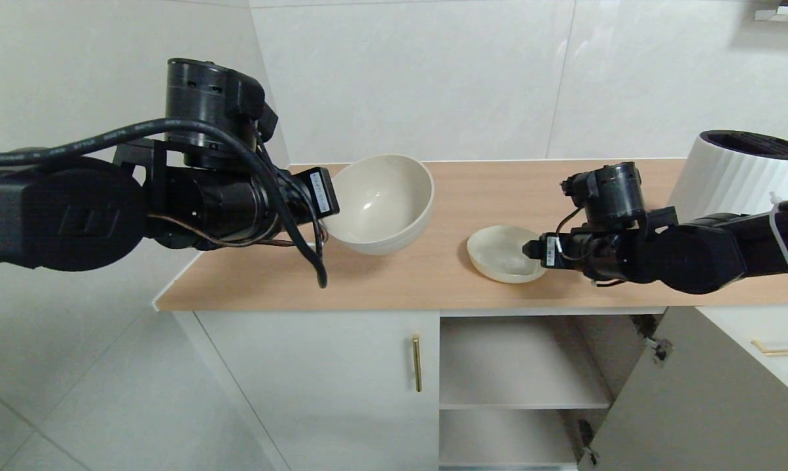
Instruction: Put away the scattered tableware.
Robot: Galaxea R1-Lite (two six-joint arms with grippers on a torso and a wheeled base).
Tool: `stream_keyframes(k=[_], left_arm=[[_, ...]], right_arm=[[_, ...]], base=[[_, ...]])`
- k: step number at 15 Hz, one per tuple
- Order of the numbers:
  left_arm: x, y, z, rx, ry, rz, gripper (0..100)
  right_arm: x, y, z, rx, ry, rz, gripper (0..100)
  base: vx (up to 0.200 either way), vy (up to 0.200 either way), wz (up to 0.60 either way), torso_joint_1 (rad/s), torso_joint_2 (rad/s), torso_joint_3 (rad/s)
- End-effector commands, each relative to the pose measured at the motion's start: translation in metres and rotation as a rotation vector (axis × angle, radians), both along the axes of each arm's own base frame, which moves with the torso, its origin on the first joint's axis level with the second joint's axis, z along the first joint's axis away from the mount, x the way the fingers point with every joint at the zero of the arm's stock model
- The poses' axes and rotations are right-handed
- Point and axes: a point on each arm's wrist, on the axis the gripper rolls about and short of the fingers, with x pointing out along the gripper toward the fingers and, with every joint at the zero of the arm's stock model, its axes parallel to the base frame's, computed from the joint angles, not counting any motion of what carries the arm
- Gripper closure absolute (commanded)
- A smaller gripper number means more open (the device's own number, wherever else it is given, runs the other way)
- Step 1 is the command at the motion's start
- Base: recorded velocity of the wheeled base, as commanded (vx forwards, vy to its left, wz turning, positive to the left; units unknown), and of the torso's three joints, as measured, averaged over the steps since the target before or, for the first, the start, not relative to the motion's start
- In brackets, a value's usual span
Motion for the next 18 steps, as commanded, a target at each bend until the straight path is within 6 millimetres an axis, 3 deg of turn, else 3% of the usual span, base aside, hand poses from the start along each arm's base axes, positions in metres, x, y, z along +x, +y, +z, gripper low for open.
stream_keyframes(k=[1,2,6,10,12,18], left_arm=[[0.0,0.0,0.0,-0.001,-0.001,0.0,100],[0.0,0.001,0.001,-0.001,-0.002,0.003,100],[0.0,0.001,0.0,0.0,-0.001,0.003,100],[0.001,0.0,-0.001,0.0,0.002,0.005,100],[-0.001,0.0,-0.008,0.009,0.023,0.004,100],[-0.02,0.002,-0.017,0.029,0.059,-0.019,100]], right_arm=[[0.003,0.0,-0.005,-0.005,0.012,-0.004,0],[0.004,0.0,-0.007,-0.005,0.015,-0.004,100],[0.004,0.0,-0.007,-0.001,0.011,-0.004,100],[-0.017,-0.009,0.035,0.085,-0.087,-0.004,100],[-0.041,-0.017,0.057,0.123,-0.125,0.042,100],[-0.065,-0.025,0.059,0.111,0.006,0.119,100]], base=[[0.0,0.0,0.0,0.0,0.0,0.0],[0.0,0.0,0.0,0.0,0.0,0.0],[0.0,0.0,0.0,0.0,0.0,0.0],[0.0,0.0,0.0,0.0,0.0,0.0],[0.0,0.0,0.0,0.0,0.0,0.0],[0.0,0.0,0.0,0.0,0.0,0.0]])
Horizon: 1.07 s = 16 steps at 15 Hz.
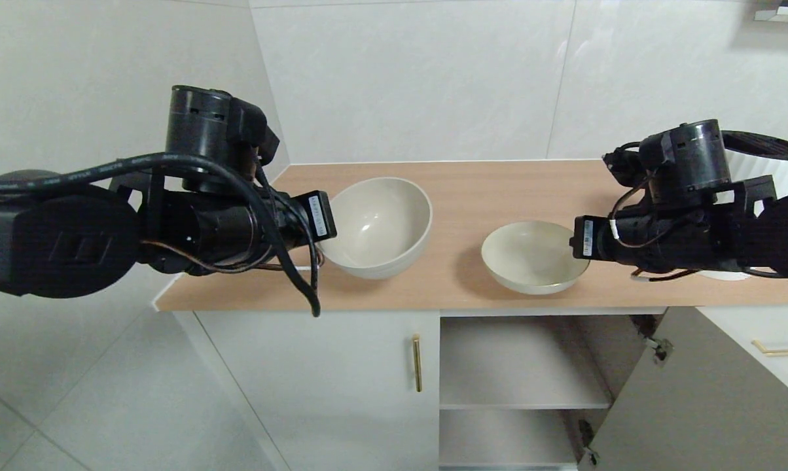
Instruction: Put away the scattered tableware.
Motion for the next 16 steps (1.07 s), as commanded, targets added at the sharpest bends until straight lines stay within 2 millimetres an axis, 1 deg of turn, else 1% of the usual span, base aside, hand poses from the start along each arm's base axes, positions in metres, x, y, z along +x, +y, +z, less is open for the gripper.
stream_keyframes(k=[1,2,3,4,5,7,9,10,14,16], left_arm=[[-0.014,-0.004,-0.008,0.015,0.03,-0.031,100],[-0.019,-0.006,-0.018,0.032,0.059,-0.046,100],[-0.024,-0.01,-0.026,0.049,0.085,-0.061,100],[-0.026,-0.011,-0.029,0.054,0.092,-0.068,100],[-0.031,-0.014,-0.032,0.061,0.102,-0.083,100],[-0.033,-0.014,-0.036,0.069,0.115,-0.086,100],[-0.033,-0.014,-0.038,0.075,0.121,-0.087,100],[-0.034,-0.013,-0.036,0.071,0.115,-0.087,100],[-0.035,-0.013,-0.035,0.069,0.113,-0.088,100],[-0.034,-0.014,-0.036,0.072,0.116,-0.09,100]], right_arm=[[-0.016,-0.006,0.012,0.006,-0.013,0.005,100],[-0.025,-0.009,0.014,0.006,0.001,0.019,100],[-0.038,-0.01,0.009,0.006,0.037,0.056,100],[-0.045,-0.011,0.007,0.01,0.048,0.077,100],[-0.068,-0.017,0.002,0.021,0.073,0.118,100],[-0.086,-0.025,-0.005,0.021,0.095,0.132,100],[-0.092,-0.027,-0.01,0.013,0.11,0.133,100],[-0.093,-0.028,-0.016,0.005,0.132,0.134,100],[-0.083,-0.023,-0.03,-0.015,0.185,0.135,100],[-0.08,-0.021,-0.033,-0.019,0.195,0.134,100]], base=[[0.0,0.0,0.0,0.0,0.0,0.0],[0.0,0.0,0.0,0.0,0.0,0.0],[0.0,0.0,0.0,0.0,0.0,0.0],[0.0,0.0,0.0,0.0,0.0,0.0],[0.0,0.0,0.0,0.0,0.0,0.0],[0.0,0.0,0.0,0.0,0.0,0.0],[0.0,0.0,0.0,0.0,0.0,0.0],[0.0,0.0,0.0,0.0,0.0,0.0],[0.0,0.0,0.0,0.0,0.0,0.0],[-0.2,0.0,0.0,0.0,0.0,0.0]])
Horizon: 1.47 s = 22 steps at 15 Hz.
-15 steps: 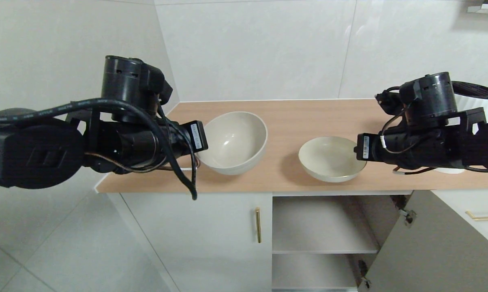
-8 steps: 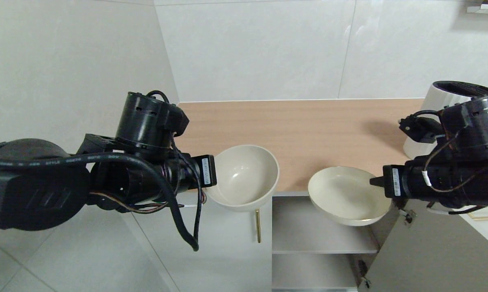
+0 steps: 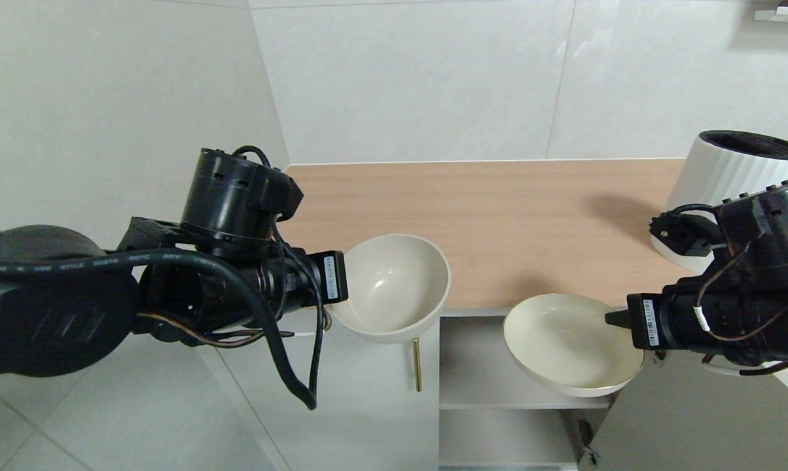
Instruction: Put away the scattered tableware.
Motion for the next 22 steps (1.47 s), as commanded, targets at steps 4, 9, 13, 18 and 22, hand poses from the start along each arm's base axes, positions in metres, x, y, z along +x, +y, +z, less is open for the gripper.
stream_keyframes(k=[4,9,13,18,22], left_arm=[[0.0,-0.001,-0.001,0.002,0.004,-0.002,100],[0.001,-0.001,-0.002,0.006,0.005,-0.003,100],[0.001,-0.001,-0.002,0.007,0.004,-0.004,100],[0.001,-0.001,-0.002,0.007,0.004,-0.004,100],[0.001,-0.002,-0.003,0.007,0.007,-0.003,100]], right_arm=[[0.008,0.002,-0.009,-0.018,0.028,-0.009,100],[0.012,0.003,-0.015,-0.03,0.047,-0.018,100],[0.015,0.001,-0.015,-0.025,0.037,-0.031,100],[0.016,0.001,-0.018,-0.025,0.037,-0.031,100],[0.016,0.001,-0.019,-0.029,0.04,-0.031,100]], base=[[-0.2,0.0,0.0,0.002,0.0,0.0],[-0.08,0.0,0.0,0.0,0.0,0.001],[0.0,0.0,0.0,0.0,0.0,0.0],[0.0,0.0,0.0,0.0,0.0,0.0],[0.0,0.0,0.0,-0.051,0.12,0.073]])
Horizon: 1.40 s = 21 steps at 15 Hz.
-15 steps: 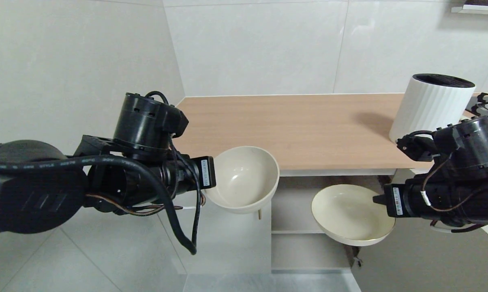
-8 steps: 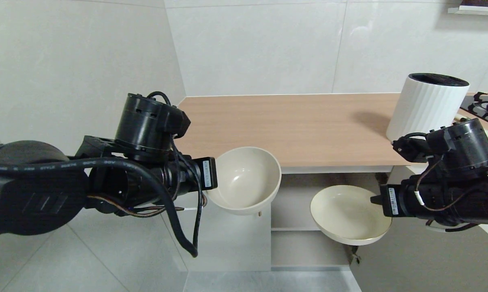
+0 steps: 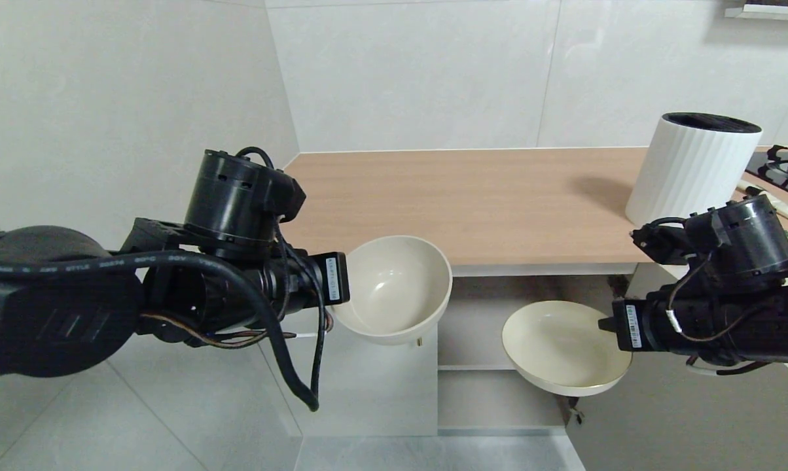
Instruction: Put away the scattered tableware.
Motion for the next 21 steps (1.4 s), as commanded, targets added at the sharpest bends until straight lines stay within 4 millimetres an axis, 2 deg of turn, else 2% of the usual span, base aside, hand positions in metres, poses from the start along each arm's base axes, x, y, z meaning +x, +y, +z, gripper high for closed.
stream_keyframes(k=[1,16,21], left_arm=[[0.001,0.0,-0.001,0.003,0.004,0.001,100],[0.001,-0.001,-0.002,0.004,0.007,0.001,100],[0.002,-0.001,-0.004,0.008,0.012,0.001,100]], right_arm=[[0.0,0.0,-0.001,-0.002,0.004,0.0,100],[0.003,0.001,-0.008,-0.001,-0.007,0.001,100],[0.008,0.003,-0.014,-0.013,0.01,-0.004,100]], base=[[0.0,0.0,0.0,-0.159,0.41,0.242],[0.0,0.0,0.0,-0.15,0.46,0.306],[0.0,0.0,0.0,-0.026,0.11,0.078]])
